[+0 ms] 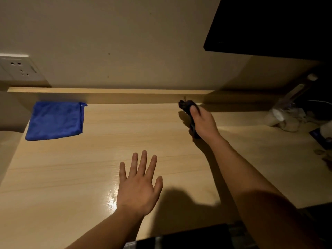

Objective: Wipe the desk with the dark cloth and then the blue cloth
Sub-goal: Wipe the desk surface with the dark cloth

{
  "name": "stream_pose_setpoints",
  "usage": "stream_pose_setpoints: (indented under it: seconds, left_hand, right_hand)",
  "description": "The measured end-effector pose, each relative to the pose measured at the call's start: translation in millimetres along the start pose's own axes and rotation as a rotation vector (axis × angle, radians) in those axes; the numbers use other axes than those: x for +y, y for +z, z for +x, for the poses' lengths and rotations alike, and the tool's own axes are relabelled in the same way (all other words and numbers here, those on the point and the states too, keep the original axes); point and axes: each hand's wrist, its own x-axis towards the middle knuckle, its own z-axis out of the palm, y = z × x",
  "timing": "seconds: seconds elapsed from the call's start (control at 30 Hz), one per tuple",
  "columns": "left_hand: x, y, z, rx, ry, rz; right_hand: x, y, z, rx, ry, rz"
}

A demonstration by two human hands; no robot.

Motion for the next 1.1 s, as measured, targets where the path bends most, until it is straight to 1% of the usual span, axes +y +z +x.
stream_pose_setpoints:
  seconds: [0.07,0.1,0.17,0.2,0.3,0.4,0.6,0.83,1.1]
  left_hand:
    - [-1.7,2.2,1.5,0.027,0.01,0.01]
    - [-2.8,4.7,2.4,0.037,0.016,0.015]
    - [-5.0,9.0,2.9,0.025,0.022,0.045]
    - [-5.6,10.3,3.0,0.019,0.024,0.067]
    - [-7.8,12.4,4.4,-0.015,0.014,0.114]
    - [-8.1,12.2,6.6,-0.028,0.017,0.125]
    - [-5.7,3.7,6.1,-0.007,-0.002,0.083]
    - [-0.4,0.2,4.4,-0.039,-0.02,0.09]
    - [0.8,4.2,3.0,0.003,-0.015,0.065]
  right_hand:
    - [17.8,17.2,36.5,-0.096,-0.159,-0.369]
    - [27.0,25.6,47.6,-0.18,-0.193,-0.531]
    - [36.1,37.8,55.8,-0.309,-0.237,-0.723]
    - [36.7,40.8,58.3,-0.318,-0.267,-0.761]
    - [34.7,45.2,69.4,-0.329,-0.315,-0.796]
    - [39.0,46.3,73.3,-0.376,-0.303,-0.812]
    - [43.6,47.6,59.7,-0.382,-0.29,-0.833]
    - [59.4,42.4,2.4,-0.428,-0.323,-0.833]
    - [73.6,30.3,-92.1,-0.481,-0.38,-0.812]
